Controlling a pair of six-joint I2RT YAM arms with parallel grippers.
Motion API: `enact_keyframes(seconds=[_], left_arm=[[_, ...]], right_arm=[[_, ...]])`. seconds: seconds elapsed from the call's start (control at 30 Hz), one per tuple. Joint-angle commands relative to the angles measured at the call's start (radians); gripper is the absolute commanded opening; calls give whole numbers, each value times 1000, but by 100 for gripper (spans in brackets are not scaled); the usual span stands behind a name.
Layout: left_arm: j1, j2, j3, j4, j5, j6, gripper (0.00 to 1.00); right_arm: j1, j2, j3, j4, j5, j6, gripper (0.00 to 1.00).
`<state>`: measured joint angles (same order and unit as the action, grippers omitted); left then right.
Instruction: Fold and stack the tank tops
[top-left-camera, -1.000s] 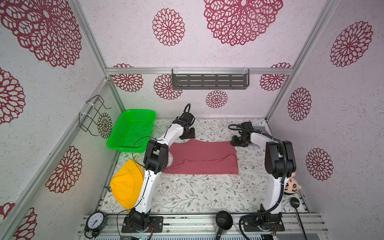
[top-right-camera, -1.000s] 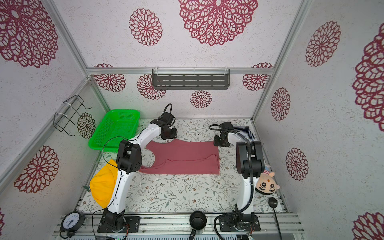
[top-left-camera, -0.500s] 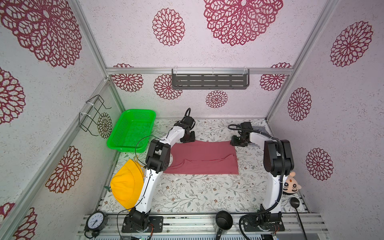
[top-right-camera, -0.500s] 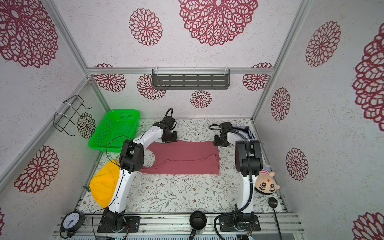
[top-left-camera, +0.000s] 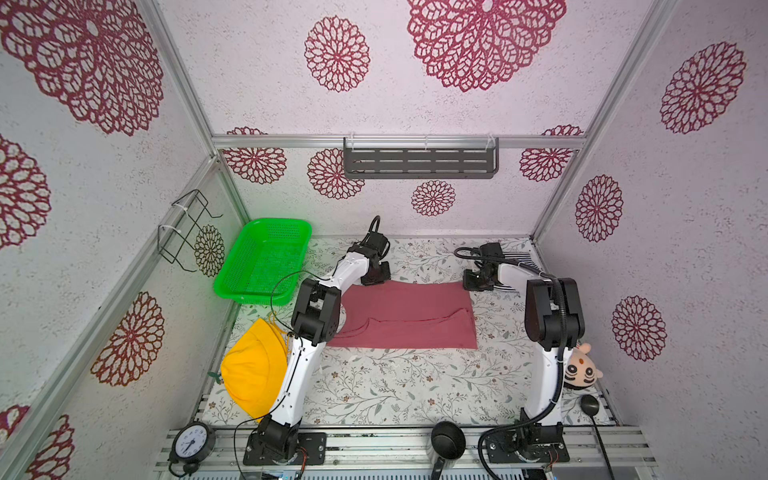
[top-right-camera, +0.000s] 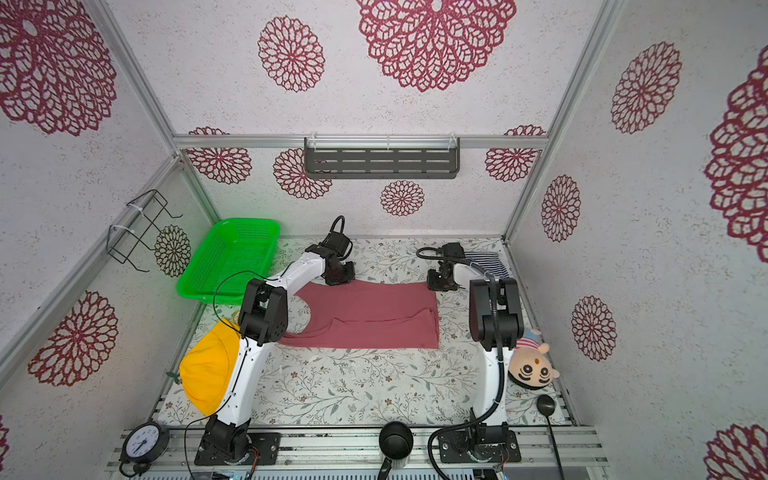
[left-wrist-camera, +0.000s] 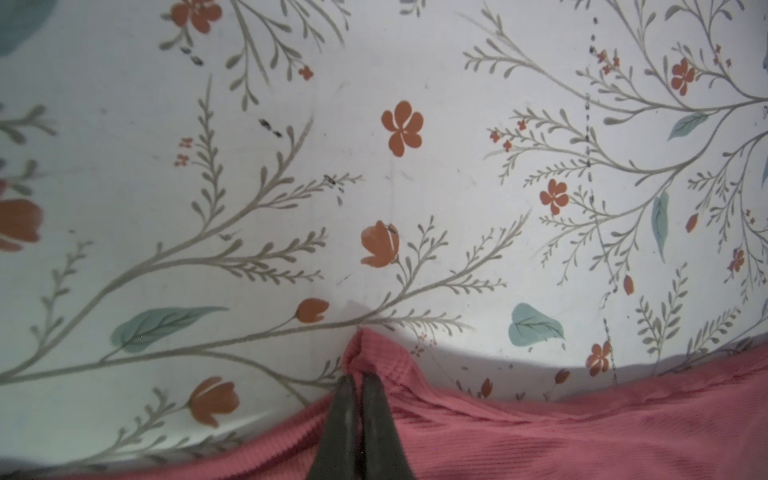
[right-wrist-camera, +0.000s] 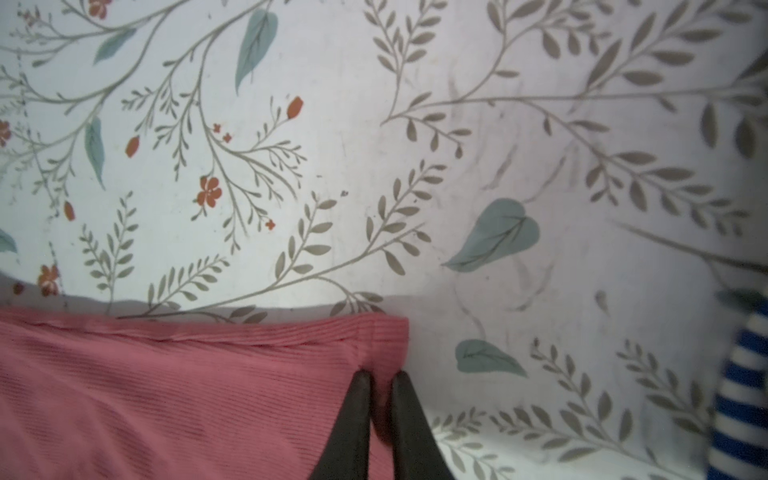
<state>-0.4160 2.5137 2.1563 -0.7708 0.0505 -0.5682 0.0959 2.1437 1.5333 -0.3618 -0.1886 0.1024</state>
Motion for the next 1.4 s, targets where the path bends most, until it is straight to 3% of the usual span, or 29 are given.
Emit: enact_keyframes(seconds=[0.0, 0.47, 0.93, 1.37], left_arm=[[2, -36, -45, 68, -13, 16, 0], [1, -284, -362, 269, -48, 2, 0], [-29, -525, -711, 421, -67, -34, 0], [-75, -704, -972, 491, -156, -98, 0]], right_arm=[[-4, -36, 16, -8, -23, -42, 1], [-4, -266, -214, 127, -68, -197, 0], [-1, -457, -418, 162, -76, -260, 0], [13, -655, -624, 215, -91, -293, 0]])
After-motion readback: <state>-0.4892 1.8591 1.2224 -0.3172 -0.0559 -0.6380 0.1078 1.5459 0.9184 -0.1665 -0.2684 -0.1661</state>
